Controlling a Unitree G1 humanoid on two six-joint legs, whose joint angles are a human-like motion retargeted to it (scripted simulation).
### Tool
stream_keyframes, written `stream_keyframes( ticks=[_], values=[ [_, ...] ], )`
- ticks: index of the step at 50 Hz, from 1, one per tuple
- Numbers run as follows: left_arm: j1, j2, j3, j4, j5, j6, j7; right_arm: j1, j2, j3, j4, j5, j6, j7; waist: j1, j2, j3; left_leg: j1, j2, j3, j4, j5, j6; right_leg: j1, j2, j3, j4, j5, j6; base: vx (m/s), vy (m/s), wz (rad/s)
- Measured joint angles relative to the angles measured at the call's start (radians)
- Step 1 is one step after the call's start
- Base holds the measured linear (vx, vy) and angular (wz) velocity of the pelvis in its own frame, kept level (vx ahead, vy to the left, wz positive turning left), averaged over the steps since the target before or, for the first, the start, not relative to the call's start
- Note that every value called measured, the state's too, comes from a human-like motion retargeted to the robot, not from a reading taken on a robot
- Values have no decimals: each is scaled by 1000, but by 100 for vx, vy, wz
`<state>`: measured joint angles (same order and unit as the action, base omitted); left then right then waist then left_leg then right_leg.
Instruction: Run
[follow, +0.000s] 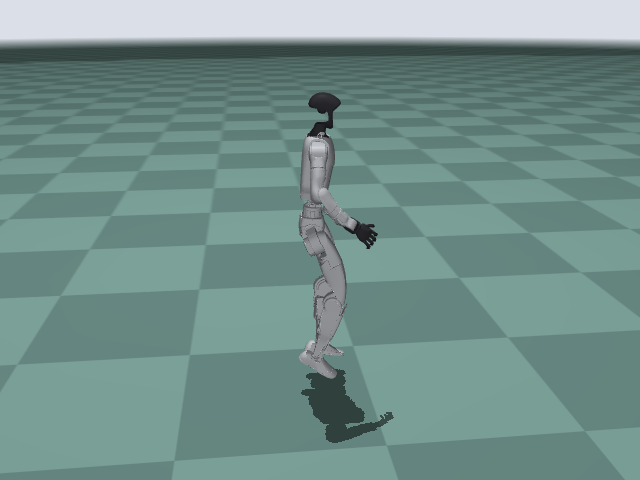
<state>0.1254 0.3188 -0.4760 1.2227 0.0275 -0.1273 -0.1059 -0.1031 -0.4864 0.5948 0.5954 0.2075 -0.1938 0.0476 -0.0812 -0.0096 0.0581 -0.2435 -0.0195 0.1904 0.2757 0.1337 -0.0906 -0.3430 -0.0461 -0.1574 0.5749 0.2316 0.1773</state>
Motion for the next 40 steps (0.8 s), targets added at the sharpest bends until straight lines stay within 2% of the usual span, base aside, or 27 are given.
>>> stream_keyframes(
  ticks=[3,7,12,15,17,19,25,28,32,34,37,40],
  values=[
    [39,-17,-9,28,6,5,-25,-37,8,33,25,-29,5,18,29,-7,-2,-24,-42,-63,35,34,-3,-24,-27,7,44,-77,-34,51,-3,-91],
    [43,-34,8,55,-16,8,-29,-83,19,67,108,-77,22,38,62,-6,15,-23,-74,-114,133,-38,38,-15,-50,20,119,-190,-71,46,-2,-54],
    [-5,-41,32,44,-53,7,8,-110,48,77,231,-124,44,50,94,5,62,14,-79,-136,259,-124,65,43,-63,21,188,-250,-86,38,-4,-16],
    [-50,-39,46,-4,-87,5,33,-102,67,63,289,-132,51,50,115,21,97,84,-69,-152,215,-61,27,98,-71,-14,165,-207,-103,35,-8,5],
    [-64,-37,48,-47,-114,0,42,-73,76,58,308,-134,53,45,116,14,89,96,-70,-139,173,24,5,90,-95,-32,161,-186,-102,34,-10,42],
    [-74,-35,48,-88,-138,-5,46,-43,85,53,327,-138,53,40,115,5,78,105,-72,-119,123,58,0,78,-116,-48,153,-193,-100,34,-11,57],
    [-101,-32,48,-148,-196,-19,49,33,123,42,393,-176,59,27,105,-16,52,150,-83,-54,-29,62,16,76,-153,-95,102,-222,-78,34,-12,61],
    [-103,-40,53,-140,-200,-23,52,68,147,41,424,-202,68,29,102,-47,39,168,-106,-25,-40,-23,52,78,-190,-108,145,-324,-86,32,-12,53],
    [-108,-39,65,-96,-188,-19,59,95,186,38,460,-240,74,26,107,-87,34,227,-120,3,-48,-187,101,119,-215,-130,188,-522,-110,29,-11,38],
    [-105,-40,73,-69,-176,-15,66,105,205,32,466,-250,73,20,109,-102,41,255,-118,17,-38,-254,108,148,-218,-140,199,-589,-117,24,-9,30],
    [-95,-42,86,-35,-168,-11,67,115,223,21,460,-243,69,16,111,-114,51,281,-107,35,-24,-291,99,186,-216,-155,195,-627,-125,17,-7,21],
    [-82,-41,90,-15,-169,-7,57,120,225,10,442,-223,64,19,108,-119,53,300,-93,62,-29,-283,91,212,-212,-168,180,-627,-127,11,-4,12]
  ],
)
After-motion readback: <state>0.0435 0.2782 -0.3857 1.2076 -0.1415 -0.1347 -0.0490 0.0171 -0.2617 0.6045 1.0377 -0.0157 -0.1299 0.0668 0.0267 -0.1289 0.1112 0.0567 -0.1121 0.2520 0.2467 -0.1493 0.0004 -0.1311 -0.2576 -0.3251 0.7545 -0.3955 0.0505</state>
